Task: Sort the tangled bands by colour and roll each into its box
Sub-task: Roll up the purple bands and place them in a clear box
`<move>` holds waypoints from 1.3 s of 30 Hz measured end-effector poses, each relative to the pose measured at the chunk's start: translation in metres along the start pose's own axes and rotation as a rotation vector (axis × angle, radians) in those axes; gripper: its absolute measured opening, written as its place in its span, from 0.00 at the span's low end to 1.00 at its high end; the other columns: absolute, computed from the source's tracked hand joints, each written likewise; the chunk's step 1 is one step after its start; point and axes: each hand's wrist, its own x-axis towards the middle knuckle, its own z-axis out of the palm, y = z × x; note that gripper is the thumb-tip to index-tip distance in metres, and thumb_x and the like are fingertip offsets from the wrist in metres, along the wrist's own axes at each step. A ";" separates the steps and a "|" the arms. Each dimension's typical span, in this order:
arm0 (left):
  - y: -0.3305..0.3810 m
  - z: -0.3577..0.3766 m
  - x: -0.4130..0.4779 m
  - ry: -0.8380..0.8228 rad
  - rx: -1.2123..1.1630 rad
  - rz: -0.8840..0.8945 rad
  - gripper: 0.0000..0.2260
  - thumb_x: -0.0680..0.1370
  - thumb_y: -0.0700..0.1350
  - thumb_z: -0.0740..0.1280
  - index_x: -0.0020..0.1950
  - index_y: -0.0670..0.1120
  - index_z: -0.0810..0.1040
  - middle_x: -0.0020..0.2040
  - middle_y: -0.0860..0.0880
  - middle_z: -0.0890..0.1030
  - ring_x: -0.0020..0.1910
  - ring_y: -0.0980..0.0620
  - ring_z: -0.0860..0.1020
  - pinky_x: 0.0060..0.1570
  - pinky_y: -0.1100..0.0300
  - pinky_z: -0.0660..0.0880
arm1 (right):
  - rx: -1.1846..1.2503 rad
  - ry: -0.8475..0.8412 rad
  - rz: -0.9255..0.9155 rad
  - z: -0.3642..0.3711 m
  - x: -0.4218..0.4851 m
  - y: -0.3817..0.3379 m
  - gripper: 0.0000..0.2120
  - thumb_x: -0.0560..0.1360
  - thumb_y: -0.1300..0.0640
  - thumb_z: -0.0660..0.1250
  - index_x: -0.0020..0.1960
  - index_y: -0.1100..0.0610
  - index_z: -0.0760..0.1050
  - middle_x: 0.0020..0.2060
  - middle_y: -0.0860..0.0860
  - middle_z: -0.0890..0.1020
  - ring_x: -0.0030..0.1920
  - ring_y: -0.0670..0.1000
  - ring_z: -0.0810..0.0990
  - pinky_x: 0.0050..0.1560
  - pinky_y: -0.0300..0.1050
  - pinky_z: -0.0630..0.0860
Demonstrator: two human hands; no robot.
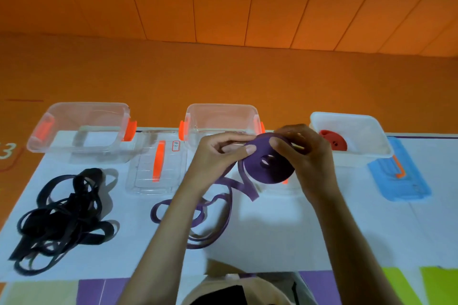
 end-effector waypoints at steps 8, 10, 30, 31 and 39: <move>-0.015 0.010 -0.008 0.082 -0.064 -0.012 0.08 0.71 0.45 0.82 0.46 0.47 0.87 0.36 0.46 0.82 0.38 0.48 0.79 0.41 0.56 0.79 | 0.049 -0.059 0.135 -0.004 -0.007 0.004 0.11 0.72 0.57 0.79 0.43 0.56 0.77 0.43 0.52 0.87 0.46 0.54 0.88 0.40 0.41 0.82; -0.020 0.018 -0.015 0.102 -0.072 -0.022 0.08 0.71 0.45 0.82 0.47 0.47 0.87 0.43 0.44 0.87 0.44 0.48 0.86 0.46 0.57 0.82 | 0.004 -0.018 0.094 -0.008 -0.005 0.004 0.11 0.72 0.60 0.80 0.41 0.53 0.78 0.41 0.51 0.87 0.43 0.53 0.87 0.40 0.40 0.82; -0.004 0.061 -0.022 -0.060 0.259 -0.108 0.09 0.76 0.41 0.80 0.55 0.45 0.88 0.51 0.49 0.89 0.50 0.48 0.87 0.54 0.51 0.84 | -0.003 -0.095 0.134 -0.060 -0.026 0.026 0.08 0.75 0.59 0.78 0.49 0.47 0.83 0.46 0.44 0.87 0.51 0.52 0.86 0.44 0.47 0.84; -0.003 0.061 -0.024 -0.117 0.257 -0.132 0.12 0.76 0.42 0.80 0.59 0.47 0.88 0.54 0.51 0.89 0.51 0.50 0.87 0.54 0.55 0.83 | 0.016 -0.068 0.144 -0.063 -0.027 0.026 0.06 0.75 0.58 0.78 0.48 0.48 0.84 0.46 0.45 0.87 0.50 0.52 0.86 0.44 0.47 0.84; 0.007 0.088 -0.039 -0.217 0.311 -0.181 0.15 0.85 0.50 0.67 0.71 0.60 0.80 0.49 0.46 0.83 0.47 0.56 0.79 0.51 0.63 0.74 | 0.105 0.112 0.152 -0.079 -0.039 0.025 0.06 0.75 0.56 0.79 0.45 0.53 0.82 0.40 0.48 0.88 0.42 0.48 0.87 0.37 0.37 0.79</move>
